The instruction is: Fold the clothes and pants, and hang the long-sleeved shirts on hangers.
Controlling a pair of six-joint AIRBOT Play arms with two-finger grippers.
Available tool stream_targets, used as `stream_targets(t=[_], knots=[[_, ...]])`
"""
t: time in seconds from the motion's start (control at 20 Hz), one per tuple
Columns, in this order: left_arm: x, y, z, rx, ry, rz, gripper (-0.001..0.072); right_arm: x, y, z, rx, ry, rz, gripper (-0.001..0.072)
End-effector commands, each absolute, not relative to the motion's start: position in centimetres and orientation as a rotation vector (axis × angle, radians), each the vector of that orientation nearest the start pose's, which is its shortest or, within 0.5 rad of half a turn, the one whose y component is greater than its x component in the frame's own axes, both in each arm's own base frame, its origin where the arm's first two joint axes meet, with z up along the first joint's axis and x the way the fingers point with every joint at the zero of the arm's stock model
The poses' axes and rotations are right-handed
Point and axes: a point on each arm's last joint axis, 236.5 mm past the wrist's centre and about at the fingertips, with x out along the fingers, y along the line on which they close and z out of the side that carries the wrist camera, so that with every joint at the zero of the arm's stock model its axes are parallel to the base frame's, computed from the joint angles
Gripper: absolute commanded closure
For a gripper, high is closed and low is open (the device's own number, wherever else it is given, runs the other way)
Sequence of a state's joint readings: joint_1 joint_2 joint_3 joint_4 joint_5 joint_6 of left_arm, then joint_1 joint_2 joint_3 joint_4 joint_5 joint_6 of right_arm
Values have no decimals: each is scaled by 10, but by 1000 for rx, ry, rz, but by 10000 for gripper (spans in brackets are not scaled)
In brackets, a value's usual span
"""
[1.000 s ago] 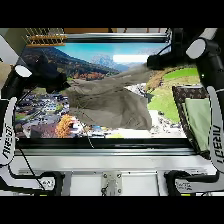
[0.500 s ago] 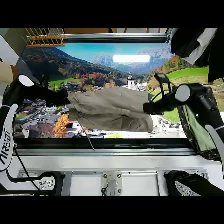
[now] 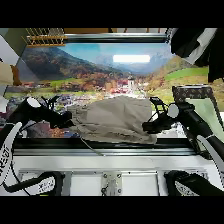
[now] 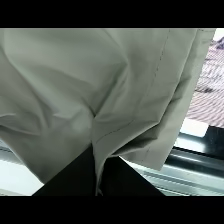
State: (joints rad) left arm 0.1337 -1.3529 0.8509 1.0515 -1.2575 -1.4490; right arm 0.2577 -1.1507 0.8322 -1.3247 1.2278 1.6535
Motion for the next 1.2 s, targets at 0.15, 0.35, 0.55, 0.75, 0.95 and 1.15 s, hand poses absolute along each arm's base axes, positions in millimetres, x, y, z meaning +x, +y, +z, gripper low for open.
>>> stream_targets(t=[0.15,0.35,0.55,0.75,0.95,1.15], knots=[[281,-75,-66,-526,1631,-271,114,246,126,-37,128,1551,285,47],[308,-72,8,-469,1407,-287,114,257,85,16,202,1366,226,47],[310,-81,59,-444,1229,-295,299,269,10,16,384,1294,54,47],[314,-118,92,-357,1080,-391,694,288,-4,-28,710,1258,117,-4],[310,-172,100,-314,1035,-503,694,301,2,-87,845,1337,163,-4],[297,-215,77,-300,1127,-571,694,315,49,-111,976,1366,308,-3]])
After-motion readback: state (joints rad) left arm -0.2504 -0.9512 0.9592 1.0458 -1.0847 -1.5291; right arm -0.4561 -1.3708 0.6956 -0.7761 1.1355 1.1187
